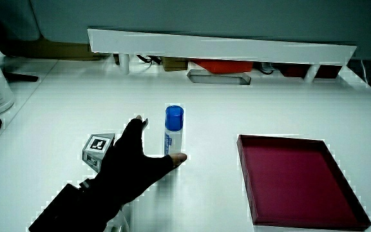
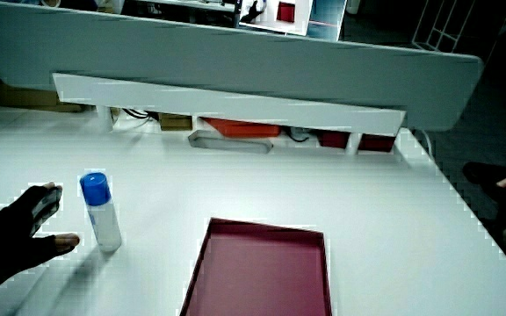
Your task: Pick glue from desk
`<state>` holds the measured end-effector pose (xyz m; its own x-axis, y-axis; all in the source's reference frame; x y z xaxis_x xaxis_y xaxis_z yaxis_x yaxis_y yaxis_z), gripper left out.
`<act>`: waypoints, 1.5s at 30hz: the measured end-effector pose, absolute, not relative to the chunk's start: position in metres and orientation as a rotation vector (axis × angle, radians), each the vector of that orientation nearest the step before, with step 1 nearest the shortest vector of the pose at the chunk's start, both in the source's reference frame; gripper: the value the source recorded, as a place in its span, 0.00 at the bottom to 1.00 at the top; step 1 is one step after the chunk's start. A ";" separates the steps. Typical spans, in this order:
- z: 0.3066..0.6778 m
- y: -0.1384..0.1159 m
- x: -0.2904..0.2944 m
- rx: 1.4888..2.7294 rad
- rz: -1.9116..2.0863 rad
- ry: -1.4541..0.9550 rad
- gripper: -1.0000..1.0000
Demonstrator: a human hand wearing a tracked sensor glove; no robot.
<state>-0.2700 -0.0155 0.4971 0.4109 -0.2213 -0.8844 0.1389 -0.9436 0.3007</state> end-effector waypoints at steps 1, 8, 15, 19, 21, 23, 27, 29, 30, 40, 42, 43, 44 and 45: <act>0.498 -0.017 -0.269 2.352 -1.539 -0.059 0.50; 0.499 -0.019 -0.264 2.365 -1.565 -0.087 0.50; 0.502 -0.019 -0.271 2.371 -1.664 -0.138 0.71; 0.501 -0.019 -0.271 2.390 -1.683 -0.126 0.82; 0.501 -0.018 -0.272 2.412 -1.665 -0.136 0.88; 0.501 -0.017 -0.273 2.423 -1.671 -0.132 0.94; 0.494 -0.019 -0.270 2.424 -1.712 -0.091 1.00; 0.488 -0.022 -0.264 2.428 -1.705 -0.075 1.00; 0.484 -0.023 -0.260 2.415 -1.726 -0.049 1.00; 0.457 -0.042 -0.207 2.319 -1.775 0.067 1.00; 0.455 -0.047 -0.196 2.319 -1.768 0.106 1.00; 0.454 -0.049 -0.190 2.300 -1.796 0.125 1.00; 0.450 -0.051 -0.183 2.295 -1.764 0.114 1.00; 0.452 -0.053 -0.177 2.277 -1.820 0.161 1.00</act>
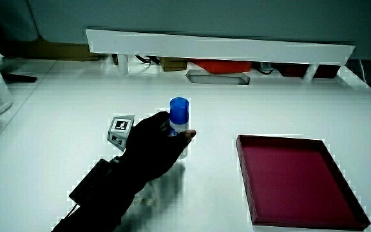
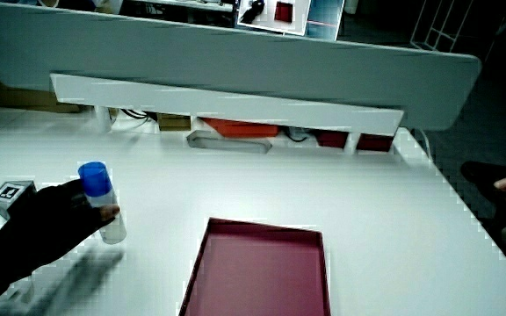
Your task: Pick glue from desk
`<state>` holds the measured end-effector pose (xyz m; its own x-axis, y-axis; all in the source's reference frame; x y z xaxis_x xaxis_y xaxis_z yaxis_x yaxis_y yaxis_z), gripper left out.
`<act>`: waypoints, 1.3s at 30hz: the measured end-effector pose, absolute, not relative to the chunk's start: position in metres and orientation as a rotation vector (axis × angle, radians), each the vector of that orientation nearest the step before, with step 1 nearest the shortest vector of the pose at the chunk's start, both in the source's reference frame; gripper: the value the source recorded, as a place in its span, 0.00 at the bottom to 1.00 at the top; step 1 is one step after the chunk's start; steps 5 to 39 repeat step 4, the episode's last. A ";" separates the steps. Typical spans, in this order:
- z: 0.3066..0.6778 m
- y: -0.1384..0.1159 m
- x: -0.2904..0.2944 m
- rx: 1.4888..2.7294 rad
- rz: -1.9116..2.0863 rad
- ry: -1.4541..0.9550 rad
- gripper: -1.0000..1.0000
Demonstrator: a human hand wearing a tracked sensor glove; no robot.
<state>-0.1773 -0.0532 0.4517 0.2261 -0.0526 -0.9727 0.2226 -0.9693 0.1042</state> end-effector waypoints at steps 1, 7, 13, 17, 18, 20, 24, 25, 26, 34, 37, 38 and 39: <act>0.446 -0.054 -0.169 2.242 -1.813 0.148 1.00; 0.448 -0.059 -0.152 2.236 -1.838 0.200 1.00; 0.448 -0.059 -0.152 2.236 -1.838 0.200 1.00; 0.448 -0.059 -0.152 2.236 -1.838 0.200 1.00; 0.448 -0.059 -0.152 2.236 -1.838 0.200 1.00; 0.448 -0.059 -0.152 2.236 -1.838 0.200 1.00; 0.448 -0.059 -0.152 2.236 -1.838 0.200 1.00; 0.448 -0.059 -0.152 2.236 -1.838 0.200 1.00; 0.448 -0.059 -0.152 2.236 -1.838 0.200 1.00; 0.448 -0.059 -0.152 2.236 -1.838 0.200 1.00; 0.448 -0.059 -0.152 2.236 -1.838 0.200 1.00; 0.448 -0.059 -0.152 2.236 -1.838 0.200 1.00; 0.448 -0.059 -0.152 2.236 -1.838 0.200 1.00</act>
